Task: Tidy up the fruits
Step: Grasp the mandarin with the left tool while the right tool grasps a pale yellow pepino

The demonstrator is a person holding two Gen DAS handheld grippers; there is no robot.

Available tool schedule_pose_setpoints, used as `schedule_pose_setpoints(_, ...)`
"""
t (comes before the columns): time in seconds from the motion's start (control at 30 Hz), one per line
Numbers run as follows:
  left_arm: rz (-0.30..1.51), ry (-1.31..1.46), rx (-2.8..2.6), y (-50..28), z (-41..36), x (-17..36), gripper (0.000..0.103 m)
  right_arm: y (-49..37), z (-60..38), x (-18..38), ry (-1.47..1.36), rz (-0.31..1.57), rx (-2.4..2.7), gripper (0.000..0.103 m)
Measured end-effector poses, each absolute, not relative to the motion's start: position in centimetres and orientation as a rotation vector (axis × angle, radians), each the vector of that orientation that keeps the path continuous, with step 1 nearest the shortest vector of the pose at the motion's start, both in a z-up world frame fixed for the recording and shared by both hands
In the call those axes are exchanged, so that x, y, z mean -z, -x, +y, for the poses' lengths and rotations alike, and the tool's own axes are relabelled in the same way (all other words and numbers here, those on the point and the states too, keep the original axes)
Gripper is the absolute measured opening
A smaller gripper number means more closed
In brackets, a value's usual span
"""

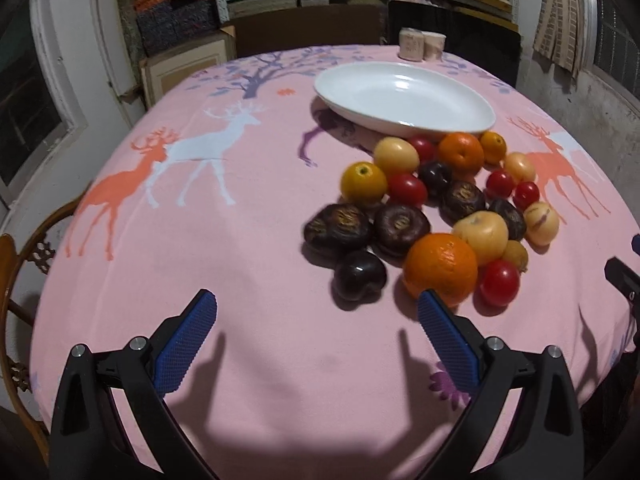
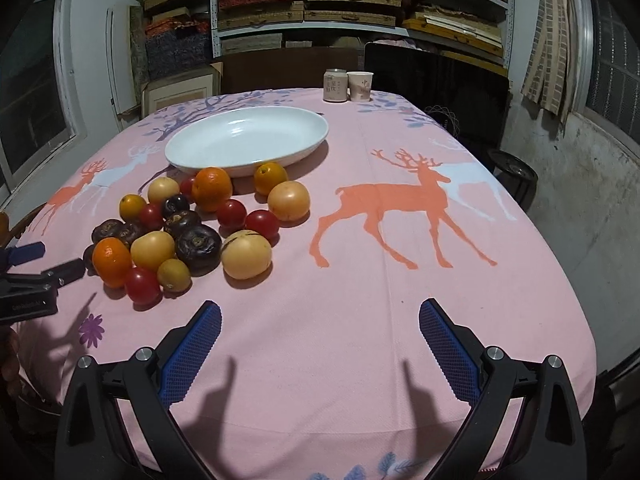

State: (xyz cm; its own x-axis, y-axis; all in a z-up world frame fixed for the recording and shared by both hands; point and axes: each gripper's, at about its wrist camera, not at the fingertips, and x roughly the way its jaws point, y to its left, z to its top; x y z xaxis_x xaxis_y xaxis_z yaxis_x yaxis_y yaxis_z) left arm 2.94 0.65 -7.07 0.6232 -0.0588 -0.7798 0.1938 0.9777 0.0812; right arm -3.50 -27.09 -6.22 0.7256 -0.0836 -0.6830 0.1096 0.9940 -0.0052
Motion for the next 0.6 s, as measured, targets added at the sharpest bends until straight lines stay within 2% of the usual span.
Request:
schedule_pose_setpoints(0.23,0.8,-0.207,0.295,-1.9,-3.4,6.8,0.098,3.1,-27.3,6.8,-0.032,0.772,0.098,0.099)
schedule_pose_setpoints(0.27,0.78,-0.25,0.286,-1.9,-4.2,6.8,0.092,3.0,-27.4,6.9,-0.036,0.776,0.099,0.099)
schedule_pose_setpoints(0.3,0.757,-0.298,0.279,-1.9,-5.1,7.0,0.075,3.0,-27.5,7.0,-0.04,0.776,0.102,0.099)
schedule_pose_setpoints(0.37,0.783,-0.354,0.3,-2.4,-6.2,7.9,0.052,3.1,-27.8,7.0,-0.044,0.772,0.11,0.099)
schedule_pose_setpoints(0.4,0.823,-0.351,0.327,-2.8,-6.5,8.6,0.046,3.2,-28.0,6.9,-0.046,0.77,0.116,0.099)
schedule_pose_setpoints(0.6,0.808,-0.347,0.345,-2.7,-6.2,9.0,0.045,2.8,-29.1,7.2,-0.077,0.783,0.128,0.1)
